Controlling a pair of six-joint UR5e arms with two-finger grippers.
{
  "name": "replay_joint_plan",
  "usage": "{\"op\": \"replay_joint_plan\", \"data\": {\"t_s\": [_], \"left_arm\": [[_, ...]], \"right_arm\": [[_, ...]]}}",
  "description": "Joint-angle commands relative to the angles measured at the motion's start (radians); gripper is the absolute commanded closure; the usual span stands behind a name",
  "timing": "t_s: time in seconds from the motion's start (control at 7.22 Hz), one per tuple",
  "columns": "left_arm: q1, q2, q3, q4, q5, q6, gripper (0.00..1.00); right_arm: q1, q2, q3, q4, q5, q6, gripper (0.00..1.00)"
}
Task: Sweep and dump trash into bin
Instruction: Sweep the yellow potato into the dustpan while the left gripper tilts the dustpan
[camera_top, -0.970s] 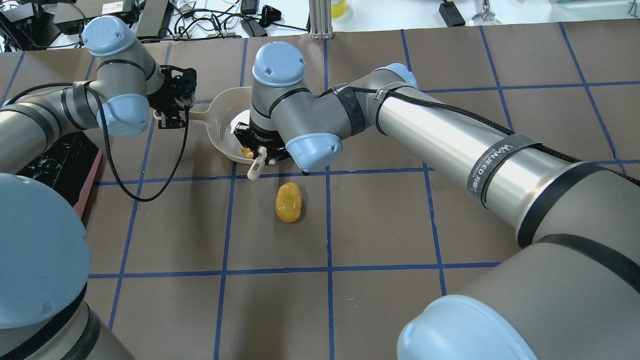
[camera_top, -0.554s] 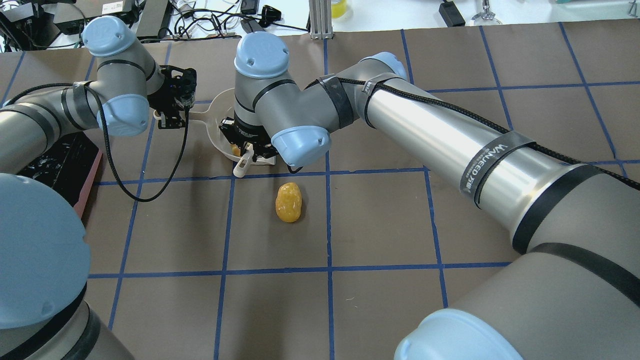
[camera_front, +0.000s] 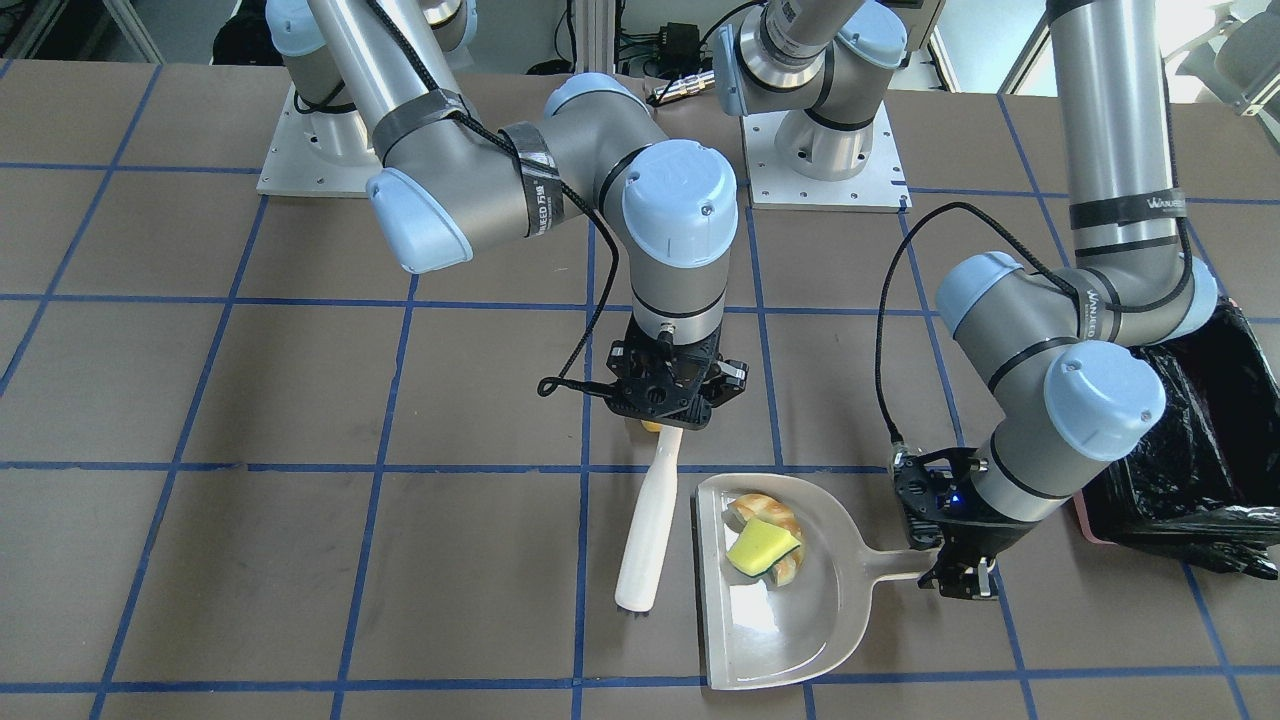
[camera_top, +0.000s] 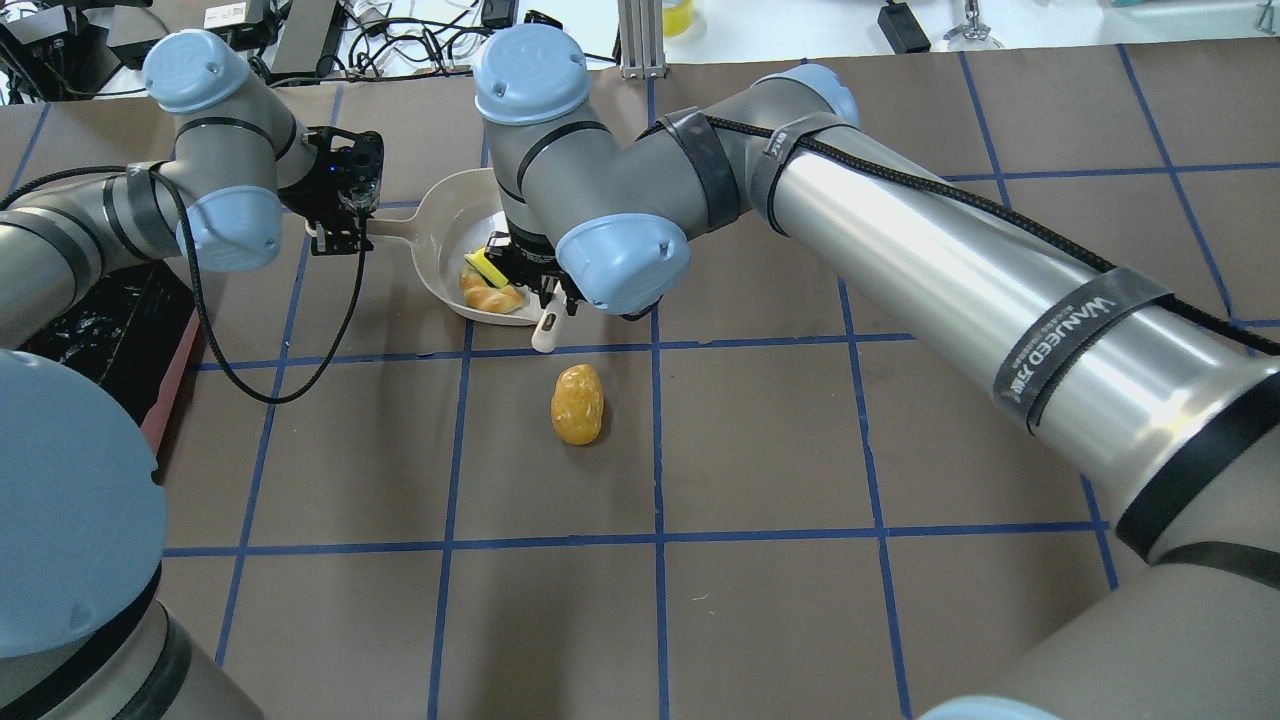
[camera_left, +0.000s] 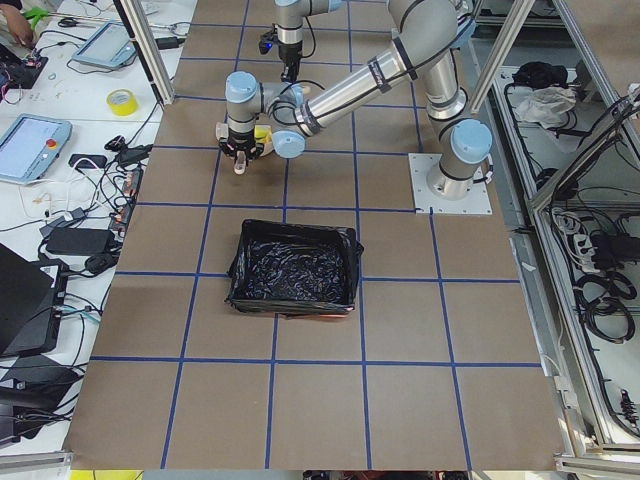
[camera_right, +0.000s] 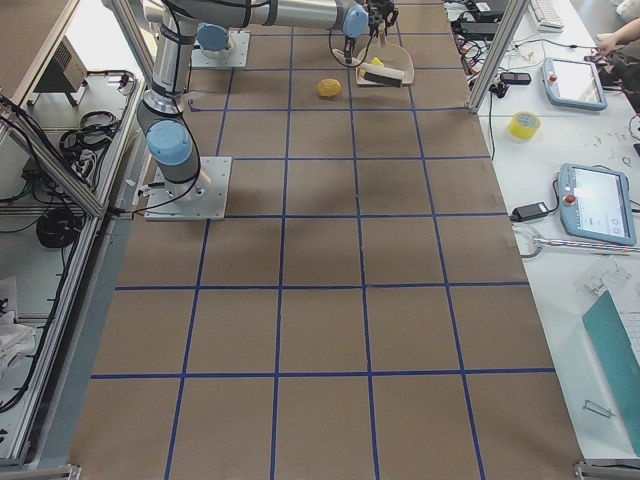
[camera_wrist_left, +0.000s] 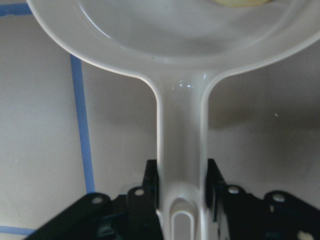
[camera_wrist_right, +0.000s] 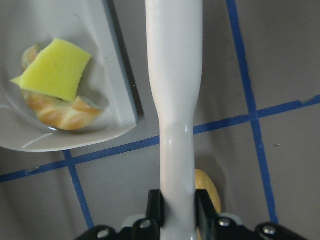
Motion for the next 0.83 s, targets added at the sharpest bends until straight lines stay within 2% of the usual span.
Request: {"op": "replay_joint_plan", "data": {"t_s": [0.0, 0.42, 0.69], "left_arm": [[0.039, 0.059, -0.071, -0.014, -0.015, 0.105, 1.0], [0.048, 0.248, -0.31, -0.001, 0.034, 0.168, 1.0], [0.063, 0.354, -0.457, 0.021, 0.031, 0.165, 1.0]], "right_arm": [[-0.007, -0.103, 0.051, 0.128, -0.03, 0.004, 1.0], [-0.012, -0.306, 0.327, 0.111, -0.047, -0.043, 1.0], [-0.005, -0.375, 0.52, -0.057, -0.028, -0.034, 1.0]]}}
